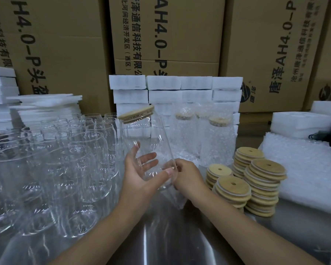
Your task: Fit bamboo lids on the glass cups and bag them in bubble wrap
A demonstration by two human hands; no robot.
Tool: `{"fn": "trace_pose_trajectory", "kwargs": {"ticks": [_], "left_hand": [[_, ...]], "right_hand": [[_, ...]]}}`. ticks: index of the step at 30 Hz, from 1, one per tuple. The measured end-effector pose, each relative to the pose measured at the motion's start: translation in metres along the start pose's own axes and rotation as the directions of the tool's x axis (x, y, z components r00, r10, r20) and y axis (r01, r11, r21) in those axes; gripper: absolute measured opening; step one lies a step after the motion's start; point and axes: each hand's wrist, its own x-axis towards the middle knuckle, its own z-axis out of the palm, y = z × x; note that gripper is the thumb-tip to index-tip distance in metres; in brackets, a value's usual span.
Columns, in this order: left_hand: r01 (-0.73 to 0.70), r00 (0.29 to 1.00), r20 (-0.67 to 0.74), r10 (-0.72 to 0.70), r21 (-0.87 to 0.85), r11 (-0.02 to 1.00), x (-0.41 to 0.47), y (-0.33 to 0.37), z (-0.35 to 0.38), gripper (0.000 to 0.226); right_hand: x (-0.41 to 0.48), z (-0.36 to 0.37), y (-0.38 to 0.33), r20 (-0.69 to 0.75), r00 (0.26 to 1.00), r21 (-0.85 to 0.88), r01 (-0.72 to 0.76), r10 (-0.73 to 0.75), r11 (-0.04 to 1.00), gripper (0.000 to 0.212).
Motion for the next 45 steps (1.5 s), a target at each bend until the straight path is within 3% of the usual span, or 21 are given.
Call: {"fn": "trace_pose_trajectory", "kwargs": {"ticks": [3, 11, 15, 19, 27, 35, 41, 45], "left_hand": [[-0.042, 0.998, -0.04, 0.046, 0.085, 0.995, 0.002, 0.0, -0.004, 0.094], [-0.113, 0.988, -0.086, 0.128, 0.16, 0.981, 0.004, -0.004, -0.006, 0.099], [-0.13, 0.985, -0.099, 0.139, 0.097, 0.987, 0.003, -0.002, -0.005, 0.106], [-0.148, 0.985, -0.079, 0.151, 0.042, 0.988, 0.003, -0.001, -0.004, 0.095], [-0.048, 0.999, 0.015, 0.049, -0.063, 0.997, 0.003, -0.004, -0.004, 0.087], [-0.1, 0.991, -0.073, 0.108, 0.102, 0.99, 0.004, -0.002, -0.007, 0.095], [-0.08, 0.997, 0.022, 0.076, 0.239, 0.968, 0.003, -0.002, -0.009, 0.095], [-0.041, 0.997, 0.069, 0.027, 0.211, 0.977, 0.004, 0.0, -0.008, 0.079]], "right_hand": [[0.002, 0.002, 0.001, -0.007, 1.0, 0.063, -0.024, 0.025, 0.998, 0.01], [-0.001, -0.004, -0.002, -0.12, 0.977, -0.169, 0.153, -0.174, 0.974, 0.033], [-0.003, -0.011, -0.008, 0.025, 0.966, -0.407, 0.246, -0.258, 0.88, 0.043], [-0.006, -0.009, -0.006, 0.118, 0.957, -0.579, 0.283, -0.264, 0.765, 0.047], [-0.012, -0.009, -0.01, 0.182, 0.955, -0.35, 0.286, -0.235, 0.892, 0.059], [-0.014, -0.015, -0.016, 0.24, 0.951, -0.192, 0.244, -0.196, 0.95, 0.071], [-0.017, -0.013, -0.018, 0.306, 0.944, -0.029, 0.135, -0.12, 0.99, 0.079], [-0.02, -0.005, -0.018, 0.256, 0.961, 0.015, 0.104, -0.105, 0.994, 0.098]]}}
